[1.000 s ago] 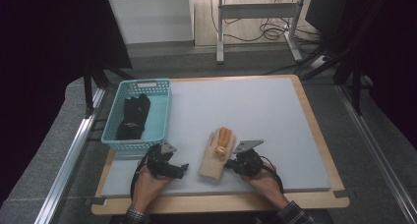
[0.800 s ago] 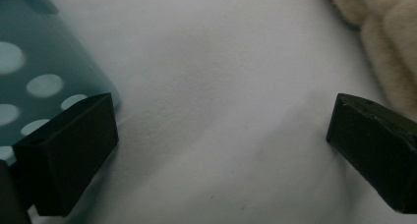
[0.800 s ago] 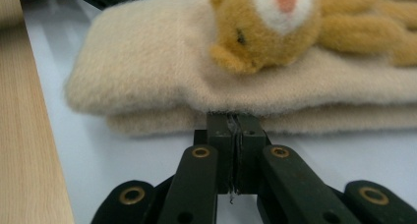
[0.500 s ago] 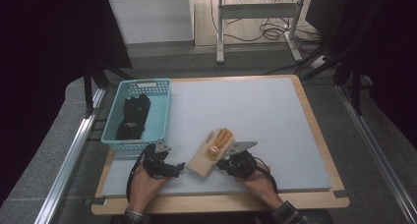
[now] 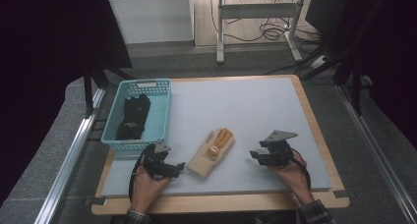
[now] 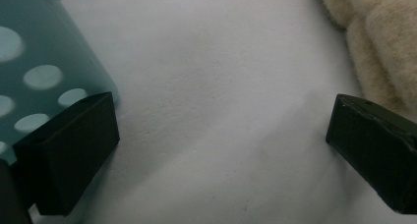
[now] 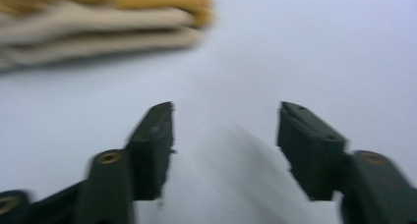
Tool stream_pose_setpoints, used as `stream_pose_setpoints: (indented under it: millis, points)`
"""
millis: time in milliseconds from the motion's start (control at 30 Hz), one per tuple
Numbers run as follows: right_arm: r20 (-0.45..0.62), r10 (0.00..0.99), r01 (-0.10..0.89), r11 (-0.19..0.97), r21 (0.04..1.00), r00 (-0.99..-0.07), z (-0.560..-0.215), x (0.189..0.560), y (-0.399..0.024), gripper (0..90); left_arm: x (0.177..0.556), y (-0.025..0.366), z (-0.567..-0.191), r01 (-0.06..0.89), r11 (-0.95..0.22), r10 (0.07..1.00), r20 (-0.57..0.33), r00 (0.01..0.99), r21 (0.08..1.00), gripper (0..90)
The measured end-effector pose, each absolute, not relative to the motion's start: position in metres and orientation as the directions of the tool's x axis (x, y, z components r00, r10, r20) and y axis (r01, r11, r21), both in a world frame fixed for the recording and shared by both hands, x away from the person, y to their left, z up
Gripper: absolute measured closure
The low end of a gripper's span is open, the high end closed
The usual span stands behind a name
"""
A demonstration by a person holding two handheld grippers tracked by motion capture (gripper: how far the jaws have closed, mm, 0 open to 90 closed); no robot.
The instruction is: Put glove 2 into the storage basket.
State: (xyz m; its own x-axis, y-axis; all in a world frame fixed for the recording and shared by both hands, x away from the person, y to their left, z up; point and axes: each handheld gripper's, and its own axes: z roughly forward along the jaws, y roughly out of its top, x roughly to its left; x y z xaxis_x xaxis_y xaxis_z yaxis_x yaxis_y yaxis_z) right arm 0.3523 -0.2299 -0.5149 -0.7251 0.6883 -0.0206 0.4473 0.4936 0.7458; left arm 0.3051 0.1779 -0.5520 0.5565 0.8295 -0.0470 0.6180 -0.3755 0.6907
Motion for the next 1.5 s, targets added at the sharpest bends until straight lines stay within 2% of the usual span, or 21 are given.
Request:
stream_pose_setpoints:
  millis: [133,233,333,733,967,1067,1500]
  points:
    - [-0.033,0.737,0.480,0.472,0.739,-0.675,-0.520,0.357,-0.250,26.6,0.305,0.178,-0.552,0.619,-0.376,0.829,-0.048,0.557,0.690,0.0]
    - [-0.061,0.757,0.489,0.479,0.729,-0.651,-0.528,0.357,-0.257,24.2,0.305,0.178,-0.552,0.622,-0.371,0.831,-0.052,0.554,0.690,0.0]
    - [-0.046,0.766,0.499,0.462,0.734,-0.641,-0.530,0.357,-0.260,21.5,0.305,0.178,-0.552,0.623,-0.369,0.831,-0.055,0.553,0.690,0.0]
    - [-0.049,0.767,0.498,0.463,0.733,-0.640,-0.531,0.357,-0.259,20.5,0.303,0.182,-0.550,0.623,-0.367,0.824,-0.068,0.562,0.691,2.6]
    - [-0.049,0.767,0.498,0.463,0.733,-0.640,-0.531,0.357,-0.259,20.5,0.294,0.184,-0.536,0.628,-0.343,0.805,-0.126,0.579,0.698,2.9]
    - [-0.049,0.767,0.498,0.463,0.734,-0.640,-0.531,0.357,-0.259,20.5,0.290,0.183,-0.531,0.617,-0.345,0.799,-0.124,0.589,0.707,2.9]
    - [-0.049,0.766,0.497,0.462,0.734,-0.640,-0.531,0.357,-0.259,20.5,0.300,0.141,-0.500,0.583,-0.388,0.743,-0.131,0.656,0.714,0.5]
